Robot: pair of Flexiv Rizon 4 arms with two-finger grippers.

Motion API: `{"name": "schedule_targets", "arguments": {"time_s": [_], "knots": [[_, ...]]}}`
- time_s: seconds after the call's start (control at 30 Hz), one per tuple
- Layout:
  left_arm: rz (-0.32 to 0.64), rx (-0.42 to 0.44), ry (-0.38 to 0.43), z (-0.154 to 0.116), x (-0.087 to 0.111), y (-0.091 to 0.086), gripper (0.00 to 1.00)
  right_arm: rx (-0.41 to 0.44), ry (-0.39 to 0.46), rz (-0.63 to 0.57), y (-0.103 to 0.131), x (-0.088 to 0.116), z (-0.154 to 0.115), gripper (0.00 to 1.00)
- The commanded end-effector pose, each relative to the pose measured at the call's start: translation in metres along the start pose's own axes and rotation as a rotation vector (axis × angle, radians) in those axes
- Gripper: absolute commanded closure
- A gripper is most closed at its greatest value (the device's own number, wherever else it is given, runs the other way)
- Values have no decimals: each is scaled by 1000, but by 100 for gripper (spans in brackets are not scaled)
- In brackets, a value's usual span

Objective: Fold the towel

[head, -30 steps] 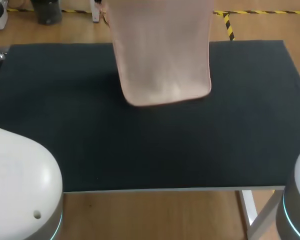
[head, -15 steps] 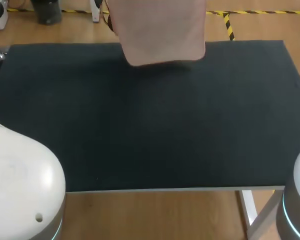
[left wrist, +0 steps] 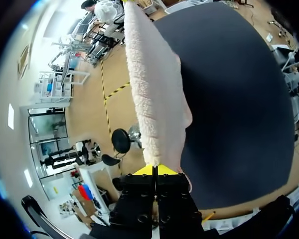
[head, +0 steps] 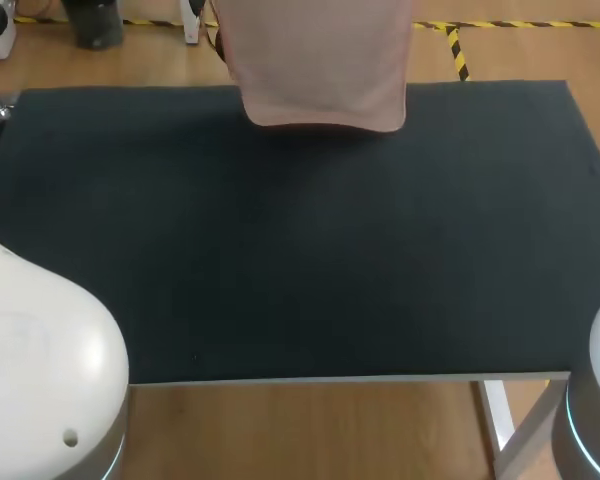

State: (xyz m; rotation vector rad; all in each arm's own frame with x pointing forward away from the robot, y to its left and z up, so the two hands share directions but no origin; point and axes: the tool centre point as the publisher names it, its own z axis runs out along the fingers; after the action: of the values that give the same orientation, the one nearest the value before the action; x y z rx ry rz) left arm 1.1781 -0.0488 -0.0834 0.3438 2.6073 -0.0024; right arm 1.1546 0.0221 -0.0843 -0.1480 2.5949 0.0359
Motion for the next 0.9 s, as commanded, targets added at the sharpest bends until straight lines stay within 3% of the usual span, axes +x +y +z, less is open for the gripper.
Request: {"name": "schedule_targets", "arguments": {"time_s": [0.03,0.2,0.5,0.9], "knots": [[3,42,-2,-2,26,-3,100,11,8,-7,-12,19,-7,100],[-5,77,18,-5,57,-14,100,22,51,-28,-17,44,-6,100],[-11,152,81,-3,112,-35,100,-1,150,-77,-6,103,4,100],[0,217,151,-10,166,-59,100,-8,214,-68,0,152,-2,100]]}}
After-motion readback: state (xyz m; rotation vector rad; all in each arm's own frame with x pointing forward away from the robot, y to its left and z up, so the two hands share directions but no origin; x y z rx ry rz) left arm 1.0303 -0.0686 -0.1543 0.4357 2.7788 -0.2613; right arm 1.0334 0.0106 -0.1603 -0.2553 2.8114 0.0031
